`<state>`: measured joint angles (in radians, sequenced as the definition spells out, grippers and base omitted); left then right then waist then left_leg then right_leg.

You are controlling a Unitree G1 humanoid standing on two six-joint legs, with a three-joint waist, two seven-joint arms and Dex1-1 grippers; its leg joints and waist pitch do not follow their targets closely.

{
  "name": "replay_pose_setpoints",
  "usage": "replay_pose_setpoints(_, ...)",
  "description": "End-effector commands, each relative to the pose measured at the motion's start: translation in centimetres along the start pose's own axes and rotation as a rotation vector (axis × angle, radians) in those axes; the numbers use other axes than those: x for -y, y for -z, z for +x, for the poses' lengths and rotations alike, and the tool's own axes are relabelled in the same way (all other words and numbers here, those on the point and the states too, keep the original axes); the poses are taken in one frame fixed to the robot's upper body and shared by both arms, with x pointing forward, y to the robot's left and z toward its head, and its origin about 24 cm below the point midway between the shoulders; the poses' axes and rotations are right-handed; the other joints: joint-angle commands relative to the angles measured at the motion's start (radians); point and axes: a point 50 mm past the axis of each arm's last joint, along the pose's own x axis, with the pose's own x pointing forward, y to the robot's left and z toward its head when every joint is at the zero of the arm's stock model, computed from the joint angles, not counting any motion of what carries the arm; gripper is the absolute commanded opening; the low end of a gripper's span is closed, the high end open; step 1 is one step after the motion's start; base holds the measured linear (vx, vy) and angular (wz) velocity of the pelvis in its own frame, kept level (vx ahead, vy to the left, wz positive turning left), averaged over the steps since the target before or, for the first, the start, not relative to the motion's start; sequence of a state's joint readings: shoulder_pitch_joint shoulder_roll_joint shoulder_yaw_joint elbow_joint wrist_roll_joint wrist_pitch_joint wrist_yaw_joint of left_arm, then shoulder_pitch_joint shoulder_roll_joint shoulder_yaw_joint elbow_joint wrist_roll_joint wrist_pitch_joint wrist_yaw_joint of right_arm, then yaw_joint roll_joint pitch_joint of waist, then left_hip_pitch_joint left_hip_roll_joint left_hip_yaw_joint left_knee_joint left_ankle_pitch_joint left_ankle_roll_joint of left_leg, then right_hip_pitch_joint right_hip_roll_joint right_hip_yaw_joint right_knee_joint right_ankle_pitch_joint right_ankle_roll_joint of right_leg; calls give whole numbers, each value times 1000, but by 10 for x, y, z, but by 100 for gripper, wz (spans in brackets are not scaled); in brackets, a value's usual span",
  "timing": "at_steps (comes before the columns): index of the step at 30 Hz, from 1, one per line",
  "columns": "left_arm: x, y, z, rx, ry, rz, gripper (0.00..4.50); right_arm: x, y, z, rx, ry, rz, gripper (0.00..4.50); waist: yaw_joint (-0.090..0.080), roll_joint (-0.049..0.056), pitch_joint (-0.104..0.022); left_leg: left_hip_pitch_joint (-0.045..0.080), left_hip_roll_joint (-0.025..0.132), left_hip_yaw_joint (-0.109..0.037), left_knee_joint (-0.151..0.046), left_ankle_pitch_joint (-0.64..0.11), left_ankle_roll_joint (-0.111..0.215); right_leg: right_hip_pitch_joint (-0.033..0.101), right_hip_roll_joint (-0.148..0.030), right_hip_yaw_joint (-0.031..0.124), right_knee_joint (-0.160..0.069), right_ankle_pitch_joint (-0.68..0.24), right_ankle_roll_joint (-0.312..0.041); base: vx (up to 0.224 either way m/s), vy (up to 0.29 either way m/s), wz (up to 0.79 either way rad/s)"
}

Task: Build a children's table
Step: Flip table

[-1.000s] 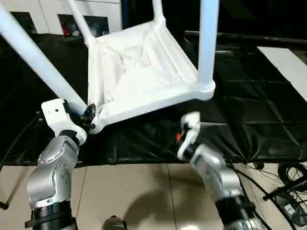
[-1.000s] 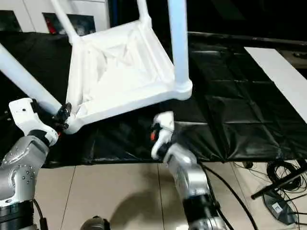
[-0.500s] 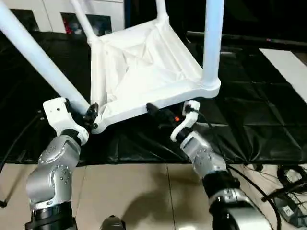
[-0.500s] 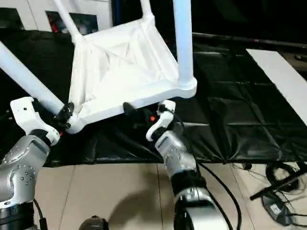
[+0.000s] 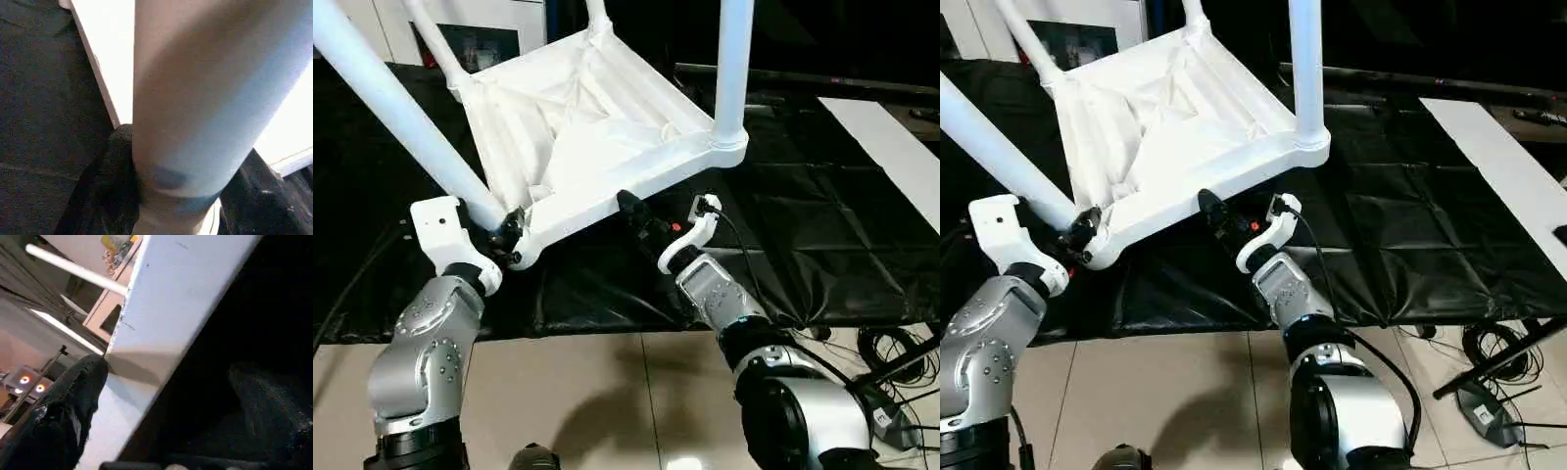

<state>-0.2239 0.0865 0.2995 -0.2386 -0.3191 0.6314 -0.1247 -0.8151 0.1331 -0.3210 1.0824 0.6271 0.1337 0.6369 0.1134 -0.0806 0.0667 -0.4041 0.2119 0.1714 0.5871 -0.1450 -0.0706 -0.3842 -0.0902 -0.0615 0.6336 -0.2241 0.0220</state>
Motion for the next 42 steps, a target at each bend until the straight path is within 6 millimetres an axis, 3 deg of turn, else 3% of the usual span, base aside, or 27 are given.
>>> replay_pose_setpoints(1,14,-9,-1,58,100,-42,208,-21,-6,15,39,-101,-1,450,9,7,-84,33,21,5,-59,-71,33,40,-45,30,-46,108,-218,0,0,0)
replay_pose_setpoints(8,8,-12,0,57,132,-10,208,-17,-10,10,66,-144,42,450,19,3,-84,37,20,6,-61,-84,17,38,-43,29,-46,93,-215,0,0,0)
replay_pose_setpoints(15,14,-13,-7,32,318,11,208,-9,-5,7,24,-103,68,450,31,2,-83,40,19,7,-63,-92,-3,34,-43,29,-45,82,-217,0,0,0)
replay_pose_setpoints(21,16,-12,-11,8,428,54,208,-4,-1,7,2,-29,89,450,40,-3,-78,44,23,7,-72,-175,-42,27,-47,29,-51,-26,-194,0,0,0)
replay_pose_setpoints(22,16,-12,-12,4,439,66,208,-2,-1,7,13,-5,105,450,40,-8,-76,40,22,5,-77,-204,-57,29,-49,30,-53,-60,-178,0,0,0)
replay_pose_setpoints(25,17,-11,-13,-2,453,81,208,0,-4,6,57,18,159,450,38,-10,-75,41,23,4,-79,-234,-72,26,-50,32,-55,-81,-165,0,0,0)
replay_pose_setpoints(32,19,-8,-16,-3,454,84,208,4,-7,5,120,55,242,387,37,-14,-78,37,22,4,-75,-210,-67,27,-49,31,-51,-48,-163,0,0,0)
replay_pose_setpoints(35,20,-8,-16,-4,460,89,208,3,-7,5,114,45,241,361,37,-10,-79,38,21,4,-74,-194,-66,28,-47,30,-48,-24,-167,0,0,0)
replay_pose_setpoints(42,19,-9,-14,2,453,106,208,3,-6,5,103,45,228,302,38,-10,-78,38,22,4,-76,-215,-72,27,-48,30,-51,-47,-166,0,0,0)
